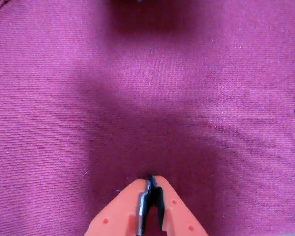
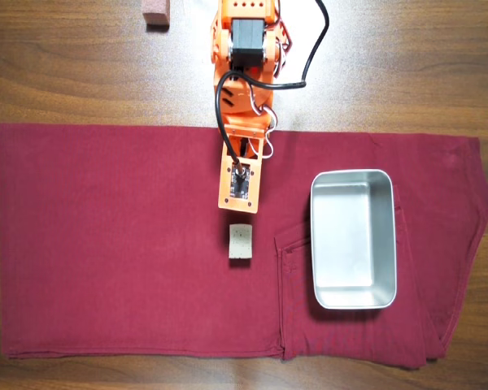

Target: Grab the cube

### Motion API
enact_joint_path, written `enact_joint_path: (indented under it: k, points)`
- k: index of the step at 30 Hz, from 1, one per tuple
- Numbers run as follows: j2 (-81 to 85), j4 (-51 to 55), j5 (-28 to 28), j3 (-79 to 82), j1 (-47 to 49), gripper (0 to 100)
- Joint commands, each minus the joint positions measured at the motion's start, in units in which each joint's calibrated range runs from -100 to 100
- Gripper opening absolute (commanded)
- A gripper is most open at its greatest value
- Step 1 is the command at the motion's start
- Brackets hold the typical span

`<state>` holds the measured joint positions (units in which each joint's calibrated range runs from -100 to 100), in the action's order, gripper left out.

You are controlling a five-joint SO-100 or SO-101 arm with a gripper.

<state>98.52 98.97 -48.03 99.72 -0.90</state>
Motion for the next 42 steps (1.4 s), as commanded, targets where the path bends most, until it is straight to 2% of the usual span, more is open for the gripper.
enact_joint_path:
  k: [1,37,39,42]
  points:
    - [-0.1,1.0,0.1,0.3,0.1,0]
    - [-0.2,1.0,-0.5,0.3,2.3,0]
    - [-3.8,-0.3,-2.5,-2.0,0.0,1]
    - [-23.7,-6.3,-3.2,-18.7,-0.2,8]
